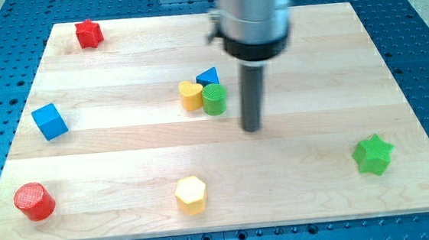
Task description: Place the green star to the top left side of hexagon
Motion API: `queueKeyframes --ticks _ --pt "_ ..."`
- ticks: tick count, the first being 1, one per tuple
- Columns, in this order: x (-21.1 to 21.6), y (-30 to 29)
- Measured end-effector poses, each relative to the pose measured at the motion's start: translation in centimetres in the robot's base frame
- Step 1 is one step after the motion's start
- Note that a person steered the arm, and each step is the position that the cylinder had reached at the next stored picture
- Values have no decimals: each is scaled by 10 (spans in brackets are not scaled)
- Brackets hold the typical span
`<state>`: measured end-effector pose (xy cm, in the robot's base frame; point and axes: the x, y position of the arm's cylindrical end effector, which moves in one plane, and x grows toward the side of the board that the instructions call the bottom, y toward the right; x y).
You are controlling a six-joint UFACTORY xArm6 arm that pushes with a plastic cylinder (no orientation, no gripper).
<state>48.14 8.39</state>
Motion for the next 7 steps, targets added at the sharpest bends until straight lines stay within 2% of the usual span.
queueKeyframes --ticks 1,2,3,4,5,6,7 --pt "-3 92" --pt "-28 164" --pt "23 203" --pt "69 156" --pt "65 64" --pt "42 58" --pt "73 112"
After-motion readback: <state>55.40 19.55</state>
